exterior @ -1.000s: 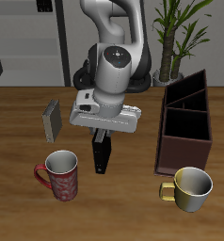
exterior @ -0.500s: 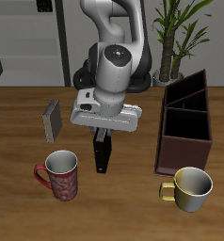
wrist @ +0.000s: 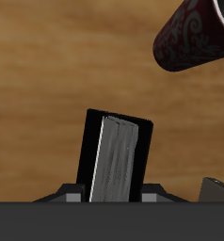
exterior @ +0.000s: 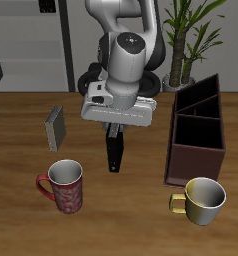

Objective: Place the black book into the left desk caddy's front compartment

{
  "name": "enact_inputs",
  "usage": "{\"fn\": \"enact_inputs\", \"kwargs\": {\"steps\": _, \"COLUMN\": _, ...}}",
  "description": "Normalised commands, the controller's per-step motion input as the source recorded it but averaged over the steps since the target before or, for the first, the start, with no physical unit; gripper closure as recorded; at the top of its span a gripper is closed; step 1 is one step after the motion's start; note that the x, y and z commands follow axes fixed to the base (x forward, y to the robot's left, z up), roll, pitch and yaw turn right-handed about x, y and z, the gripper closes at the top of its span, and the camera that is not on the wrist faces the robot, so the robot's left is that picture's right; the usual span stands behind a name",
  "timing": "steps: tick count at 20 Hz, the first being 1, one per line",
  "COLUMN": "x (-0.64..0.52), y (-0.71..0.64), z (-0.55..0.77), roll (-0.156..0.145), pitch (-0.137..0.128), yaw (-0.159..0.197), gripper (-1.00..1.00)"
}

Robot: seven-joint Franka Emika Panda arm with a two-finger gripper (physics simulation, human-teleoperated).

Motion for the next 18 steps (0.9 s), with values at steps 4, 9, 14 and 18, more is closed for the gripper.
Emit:
{"fn": "enact_inputs", "kwargs": {"steps": 4, "x": -0.32, "y": 0.11, "z": 0.24, "roll": 0.003, "pitch": -0.047, "yaw": 0.003, "gripper": 1.00}}
{"fn": "enact_inputs", "kwargs": {"steps": 9, "x": -0.33, "y": 0.10, "z": 0.26, "roll": -0.008, "pitch": -0.035, "yaw": -0.015, "gripper": 1.00}}
{"fn": "enact_inputs", "kwargs": {"steps": 14, "x": -0.44, "y": 0.12, "z": 0.34, "roll": -0.019, "pitch": -0.056, "yaw": -0.002, "gripper": 1.00}}
{"fn": "enact_inputs", "kwargs": {"steps": 18, "x": -0.18, "y": 0.06, "z": 0.18, "roll": -0.019, "pitch": -0.012, "yaw": -0.004, "gripper": 1.00}}
